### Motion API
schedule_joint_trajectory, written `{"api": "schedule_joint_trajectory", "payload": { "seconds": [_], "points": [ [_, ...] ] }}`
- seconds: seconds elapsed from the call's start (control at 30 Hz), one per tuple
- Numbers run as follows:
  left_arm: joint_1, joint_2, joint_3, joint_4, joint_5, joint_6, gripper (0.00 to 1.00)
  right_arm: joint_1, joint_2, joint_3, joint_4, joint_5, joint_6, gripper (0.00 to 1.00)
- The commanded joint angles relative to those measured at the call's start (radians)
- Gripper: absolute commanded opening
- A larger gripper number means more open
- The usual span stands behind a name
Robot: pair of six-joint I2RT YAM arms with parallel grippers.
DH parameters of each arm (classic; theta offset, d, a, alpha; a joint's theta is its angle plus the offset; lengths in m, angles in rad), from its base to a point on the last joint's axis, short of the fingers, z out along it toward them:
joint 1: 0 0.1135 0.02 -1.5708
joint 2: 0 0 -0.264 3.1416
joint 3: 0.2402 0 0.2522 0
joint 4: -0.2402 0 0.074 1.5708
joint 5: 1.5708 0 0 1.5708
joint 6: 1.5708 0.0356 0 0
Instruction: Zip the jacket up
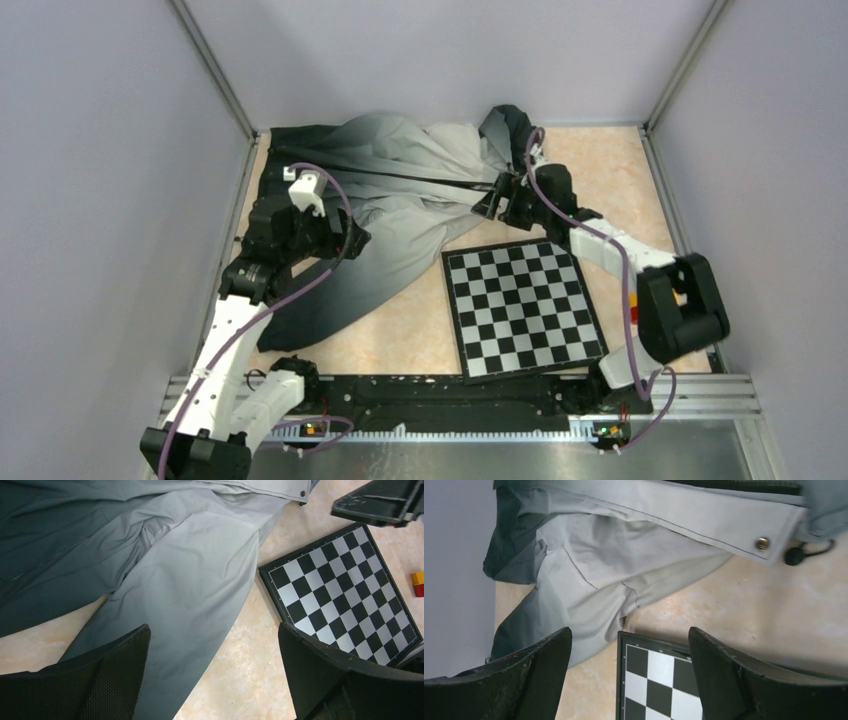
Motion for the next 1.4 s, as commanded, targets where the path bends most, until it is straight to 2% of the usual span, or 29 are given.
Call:
{"api": "schedule_joint_trajectory", "payload": {
  "seconds": [0.0, 0.1, 0.2, 0.3, 0.4, 0.43, 0.57, 0.63, 0.67, 0.73, 0.77, 0.97, 1.07, 1.23, 1.37],
  "points": [
    [0.017, 0.041, 0.005, 0.007, -0.041, -0.044, 0.99, 0.11, 0.127, 0.108, 0.183, -0.091, 0.018, 0.84],
    [0.043, 0.091, 0.021, 0.031, -0.04, -0.108, 0.99, 0.191, 0.235, 0.176, 0.199, 0.023, 0.071, 0.84],
    [0.056, 0.154, 0.037, 0.078, -0.023, -0.197, 0.99, 0.273, 0.302, 0.211, 0.214, 0.214, 0.148, 0.84],
    [0.061, 0.225, 0.05, 0.132, -0.073, -0.268, 0.99, 0.331, 0.352, 0.248, 0.186, 0.395, 0.228, 0.82],
    [0.068, 0.311, 0.102, 0.126, -0.138, -0.315, 0.99, 0.364, 0.405, 0.299, 0.16, 0.477, 0.245, 0.76],
    [0.071, 0.334, 0.115, 0.13, -0.146, -0.328, 0.99, 0.366, 0.421, 0.315, 0.151, 0.47, 0.248, 0.7],
    [0.092, 0.406, 0.135, 0.164, -0.176, -0.418, 0.99, 0.373, 0.435, 0.306, 0.143, 0.448, 0.249, 0.36],
    [0.108, 0.448, 0.154, 0.147, -0.222, -0.486, 0.99, 0.385, 0.417, 0.273, 0.156, 0.423, 0.22, 0.27],
    [0.12, 0.472, 0.164, 0.143, -0.219, -0.505, 0.99, 0.393, 0.405, 0.249, 0.175, 0.422, 0.199, 0.17],
    [0.149, 0.525, 0.184, 0.119, -0.212, -0.55, 0.99, 0.408, 0.373, 0.17, 0.233, 0.428, 0.162, 0.08],
    [0.159, 0.546, 0.19, 0.115, -0.197, -0.568, 0.99, 0.412, 0.357, 0.131, 0.266, 0.427, 0.149, 0.01],
    [0.307, 0.596, 0.166, 0.145, -0.143, -0.642, 0.97, 0.429, 0.241, -0.088, 0.369, 0.481, 0.108, 0.0],
    [0.355, 0.626, 0.191, 0.139, -0.13, -0.603, 0.97, 0.443, 0.181, -0.176, 0.417, 0.497, 0.11, 0.0],
    [0.392, 0.688, 0.222, 0.16, -0.061, -0.501, 0.99, 0.475, 0.122, -0.167, 0.397, 0.526, 0.007, 0.0],
    [0.429, 0.7, 0.209, 0.222, 0.033, -0.393, 0.97, 0.476, 0.098, -0.087, 0.279, 0.564, -0.096, 0.19]
  ]
}}
